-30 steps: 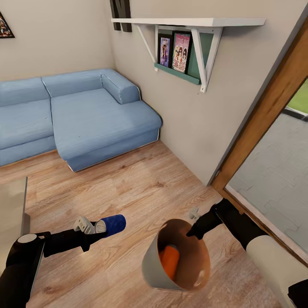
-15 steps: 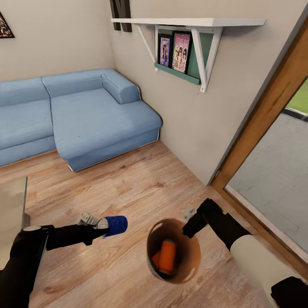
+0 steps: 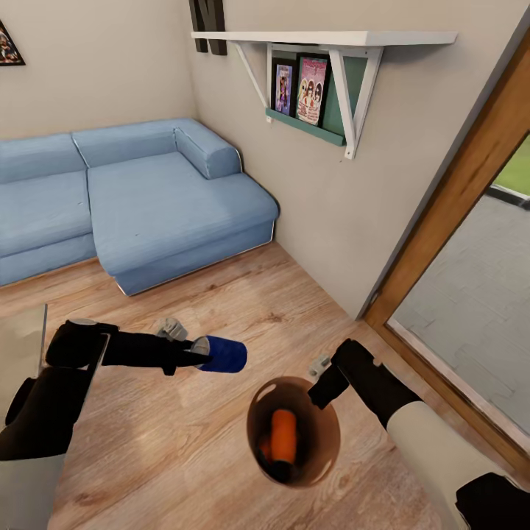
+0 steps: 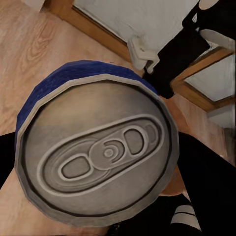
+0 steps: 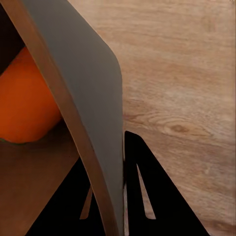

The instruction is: Put the three can of soda from the living room inside the tash can in the kitchen.

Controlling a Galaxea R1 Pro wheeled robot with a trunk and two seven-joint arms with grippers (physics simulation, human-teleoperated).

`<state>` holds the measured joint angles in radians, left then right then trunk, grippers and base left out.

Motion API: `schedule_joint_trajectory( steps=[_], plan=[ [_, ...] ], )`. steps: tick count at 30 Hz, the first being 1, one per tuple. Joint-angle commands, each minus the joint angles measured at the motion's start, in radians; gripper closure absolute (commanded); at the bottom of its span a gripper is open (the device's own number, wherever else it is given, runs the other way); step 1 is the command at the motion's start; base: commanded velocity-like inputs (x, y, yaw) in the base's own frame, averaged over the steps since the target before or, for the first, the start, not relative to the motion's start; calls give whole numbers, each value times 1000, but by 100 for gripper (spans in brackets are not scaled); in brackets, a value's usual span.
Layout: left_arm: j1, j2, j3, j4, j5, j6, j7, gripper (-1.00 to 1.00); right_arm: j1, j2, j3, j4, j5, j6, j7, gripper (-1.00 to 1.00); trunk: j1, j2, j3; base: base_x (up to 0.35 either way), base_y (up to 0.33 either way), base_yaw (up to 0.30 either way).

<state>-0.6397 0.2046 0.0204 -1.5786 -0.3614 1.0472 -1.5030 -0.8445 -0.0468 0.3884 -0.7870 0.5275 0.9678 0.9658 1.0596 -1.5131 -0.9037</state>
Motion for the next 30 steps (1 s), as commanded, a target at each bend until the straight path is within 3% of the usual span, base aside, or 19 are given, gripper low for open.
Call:
schedule_joint_trajectory(
  steps=[1,3,4,8,25,30],
  plan=[
    [-1,1,-7,0,-2,0,-2,100,-1,0,0,0,-17,13,5,100,0,0,0,0,0,0],
    [-3,2,-35,0,-3,0,-10,100,-8,-1,0,0,-18,29,7,100,0,0,0,0,0,0],
    [-5,2,-69,0,-4,0,-18,100,-18,0,0,0,-17,46,10,100,0,0,0,0,0,0],
    [-6,2,-103,0,-5,0,-29,100,-37,0,-1,0,-17,62,12,100,0,0,0,0,0,0],
    [-6,-12,-129,-14,-4,0,-67,100,-54,1,-6,6,-20,67,12,100,0,0,0,0,0,0],
    [-5,-32,-224,-12,-13,0,-64,100,-55,1,-7,8,-21,68,11,100,0,0,0,0,0,0]
  ],
)
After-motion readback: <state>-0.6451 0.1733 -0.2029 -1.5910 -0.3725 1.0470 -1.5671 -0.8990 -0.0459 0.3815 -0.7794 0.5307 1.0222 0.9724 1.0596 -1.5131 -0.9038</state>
